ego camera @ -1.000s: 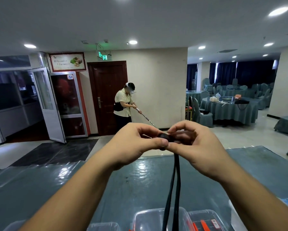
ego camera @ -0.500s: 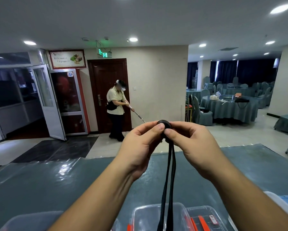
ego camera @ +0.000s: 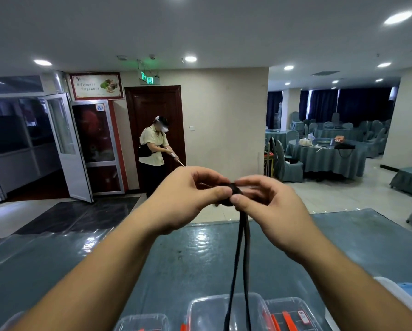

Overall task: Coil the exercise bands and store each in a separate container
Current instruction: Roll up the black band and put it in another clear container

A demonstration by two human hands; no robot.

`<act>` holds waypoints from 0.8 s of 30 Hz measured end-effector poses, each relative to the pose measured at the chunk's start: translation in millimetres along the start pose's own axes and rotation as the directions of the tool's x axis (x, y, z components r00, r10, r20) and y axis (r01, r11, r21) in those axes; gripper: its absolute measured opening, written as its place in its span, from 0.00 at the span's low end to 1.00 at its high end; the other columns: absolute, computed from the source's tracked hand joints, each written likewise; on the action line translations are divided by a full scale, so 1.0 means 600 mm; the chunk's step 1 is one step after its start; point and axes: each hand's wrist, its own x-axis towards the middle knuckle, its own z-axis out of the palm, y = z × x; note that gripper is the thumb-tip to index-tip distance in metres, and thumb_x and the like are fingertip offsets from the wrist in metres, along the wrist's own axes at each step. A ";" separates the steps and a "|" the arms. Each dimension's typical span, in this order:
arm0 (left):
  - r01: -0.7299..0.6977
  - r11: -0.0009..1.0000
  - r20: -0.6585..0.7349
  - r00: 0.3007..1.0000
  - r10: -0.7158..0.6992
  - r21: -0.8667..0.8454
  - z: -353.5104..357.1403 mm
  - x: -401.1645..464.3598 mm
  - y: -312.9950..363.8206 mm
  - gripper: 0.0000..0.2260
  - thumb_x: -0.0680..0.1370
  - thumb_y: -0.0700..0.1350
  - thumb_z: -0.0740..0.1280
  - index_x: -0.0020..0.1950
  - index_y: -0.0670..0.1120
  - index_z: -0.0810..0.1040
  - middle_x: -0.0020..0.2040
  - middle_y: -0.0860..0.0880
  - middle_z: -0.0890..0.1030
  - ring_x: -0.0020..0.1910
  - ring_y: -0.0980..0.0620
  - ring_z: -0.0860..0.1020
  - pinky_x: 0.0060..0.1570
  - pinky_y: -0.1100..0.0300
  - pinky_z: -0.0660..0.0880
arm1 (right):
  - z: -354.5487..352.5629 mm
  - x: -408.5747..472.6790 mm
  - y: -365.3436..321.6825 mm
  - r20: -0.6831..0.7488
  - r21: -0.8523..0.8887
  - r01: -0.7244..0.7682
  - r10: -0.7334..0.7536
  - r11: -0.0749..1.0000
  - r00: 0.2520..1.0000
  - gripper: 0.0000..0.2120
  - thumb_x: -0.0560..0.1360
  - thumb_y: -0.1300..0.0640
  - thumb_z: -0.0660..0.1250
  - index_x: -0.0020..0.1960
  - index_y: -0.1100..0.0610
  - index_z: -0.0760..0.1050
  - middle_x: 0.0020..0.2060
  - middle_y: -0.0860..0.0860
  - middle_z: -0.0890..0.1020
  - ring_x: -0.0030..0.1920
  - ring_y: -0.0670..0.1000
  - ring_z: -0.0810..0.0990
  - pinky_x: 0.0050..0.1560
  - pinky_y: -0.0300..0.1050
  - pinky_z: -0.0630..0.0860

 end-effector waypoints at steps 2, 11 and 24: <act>-0.020 0.974 -0.143 0.990 -0.013 -0.227 0.022 -0.003 -0.004 0.06 0.78 0.39 0.74 0.54 0.45 0.86 0.49 0.44 0.89 0.51 0.46 0.87 0.57 0.54 0.83 | 0.010 0.000 0.001 -0.115 0.163 0.027 -0.008 0.986 0.993 0.14 0.73 0.56 0.78 0.58 0.46 0.84 0.52 0.48 0.89 0.56 0.48 0.88 0.62 0.53 0.83; -0.014 0.997 0.003 1.000 0.015 -0.082 0.009 -0.012 -0.008 0.12 0.78 0.41 0.74 0.61 0.47 0.85 0.52 0.48 0.88 0.52 0.53 0.86 0.51 0.64 0.80 | -0.008 0.003 -0.028 -0.007 -0.009 0.027 -0.027 1.000 1.000 0.15 0.76 0.64 0.76 0.59 0.50 0.86 0.50 0.45 0.90 0.54 0.46 0.88 0.61 0.44 0.83; 0.061 0.806 -0.056 0.992 -0.116 -0.589 0.050 -0.017 -0.016 0.10 0.75 0.39 0.75 0.56 0.42 0.86 0.53 0.43 0.87 0.52 0.50 0.86 0.52 0.60 0.82 | 0.014 -0.008 -0.025 -0.151 0.159 0.073 -0.049 0.985 0.987 0.15 0.75 0.61 0.78 0.58 0.47 0.86 0.52 0.45 0.89 0.56 0.47 0.87 0.61 0.43 0.82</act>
